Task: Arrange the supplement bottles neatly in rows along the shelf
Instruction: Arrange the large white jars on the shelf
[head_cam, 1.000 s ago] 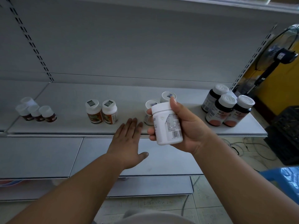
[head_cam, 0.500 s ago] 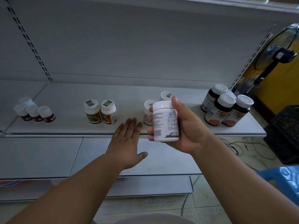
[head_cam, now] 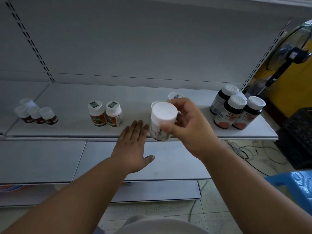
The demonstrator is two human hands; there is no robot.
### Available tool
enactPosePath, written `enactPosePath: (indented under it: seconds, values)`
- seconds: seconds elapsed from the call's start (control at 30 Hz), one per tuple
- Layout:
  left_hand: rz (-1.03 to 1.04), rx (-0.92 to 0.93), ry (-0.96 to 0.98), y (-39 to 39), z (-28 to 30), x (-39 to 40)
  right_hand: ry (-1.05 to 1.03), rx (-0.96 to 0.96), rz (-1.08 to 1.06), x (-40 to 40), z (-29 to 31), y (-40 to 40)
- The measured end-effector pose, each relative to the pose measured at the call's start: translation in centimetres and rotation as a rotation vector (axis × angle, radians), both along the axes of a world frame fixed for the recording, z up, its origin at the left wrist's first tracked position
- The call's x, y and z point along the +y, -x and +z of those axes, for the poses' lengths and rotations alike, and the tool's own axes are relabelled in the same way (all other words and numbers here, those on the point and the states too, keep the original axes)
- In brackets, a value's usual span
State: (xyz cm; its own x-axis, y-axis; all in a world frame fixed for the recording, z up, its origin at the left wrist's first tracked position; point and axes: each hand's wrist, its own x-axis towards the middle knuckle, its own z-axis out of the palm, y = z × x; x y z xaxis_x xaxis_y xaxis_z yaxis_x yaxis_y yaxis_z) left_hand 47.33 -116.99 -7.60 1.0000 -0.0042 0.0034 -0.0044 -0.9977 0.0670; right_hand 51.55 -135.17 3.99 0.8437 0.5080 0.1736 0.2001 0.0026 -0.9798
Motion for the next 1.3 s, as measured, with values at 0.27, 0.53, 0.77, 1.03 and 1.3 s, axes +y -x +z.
enactPosePath:
  seconds: [0.27,0.53,0.77,1.03,1.3]
  values:
    - [0.01,0.016,0.016,0.0,0.3,0.0,0.286,-0.741,-0.067,-0.9,-0.7,1.4]
    - [0.003,0.003,0.01,-0.3,-0.1,0.1,-0.396,1.015,-0.012,0.1,1.4,0.5]
    - [-0.016,0.02,0.271,-0.2,0.8,0.6,-0.303,0.796,-0.071,1.0,0.8,0.9]
    - [0.197,-0.205,0.743,11.0,4.2,4.6,0.501,-0.246,0.054,5.7,1.5,5.3]
    - [0.535,-0.347,0.71,27.8,5.0,17.8,0.457,-0.556,0.54,25.4,0.9,16.1]
